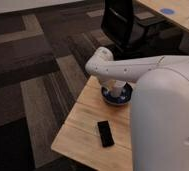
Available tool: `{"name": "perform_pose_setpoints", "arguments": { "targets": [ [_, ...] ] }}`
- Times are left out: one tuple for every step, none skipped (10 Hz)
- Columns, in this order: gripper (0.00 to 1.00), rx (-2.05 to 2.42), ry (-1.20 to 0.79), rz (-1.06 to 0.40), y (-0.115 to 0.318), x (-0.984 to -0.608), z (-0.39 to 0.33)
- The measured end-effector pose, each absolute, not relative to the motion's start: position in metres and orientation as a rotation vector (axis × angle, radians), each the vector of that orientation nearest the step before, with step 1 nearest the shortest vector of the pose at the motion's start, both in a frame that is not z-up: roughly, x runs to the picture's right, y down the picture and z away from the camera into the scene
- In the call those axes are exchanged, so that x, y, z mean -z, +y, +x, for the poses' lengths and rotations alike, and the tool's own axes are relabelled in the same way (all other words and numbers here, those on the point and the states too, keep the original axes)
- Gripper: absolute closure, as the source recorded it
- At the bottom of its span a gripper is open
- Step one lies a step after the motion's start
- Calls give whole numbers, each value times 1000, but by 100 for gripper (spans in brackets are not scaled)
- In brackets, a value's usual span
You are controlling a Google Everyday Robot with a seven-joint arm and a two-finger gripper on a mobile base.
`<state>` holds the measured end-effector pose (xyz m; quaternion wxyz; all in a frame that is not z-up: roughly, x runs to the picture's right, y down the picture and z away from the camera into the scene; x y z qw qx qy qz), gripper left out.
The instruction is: Place the ceramic cup in the ceramic bowl
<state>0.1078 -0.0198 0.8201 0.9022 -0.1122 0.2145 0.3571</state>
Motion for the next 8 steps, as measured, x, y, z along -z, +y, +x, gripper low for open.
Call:
{"name": "perform_pose_setpoints", "arguments": {
  "targets": [
    [38,-741,445,-228,-20,-820,108],
    [23,-743,447,-220,-21,-818,108],
    [20,-744,448,-217,-22,-818,108],
    [20,-746,449,-212,-23,-816,109],
    [20,-749,451,-208,-23,-815,109],
    [20,-750,451,-207,-23,-815,109],
    [20,-753,446,-211,-22,-814,107],
    [20,-753,444,-212,-22,-814,106]
  ]
}}
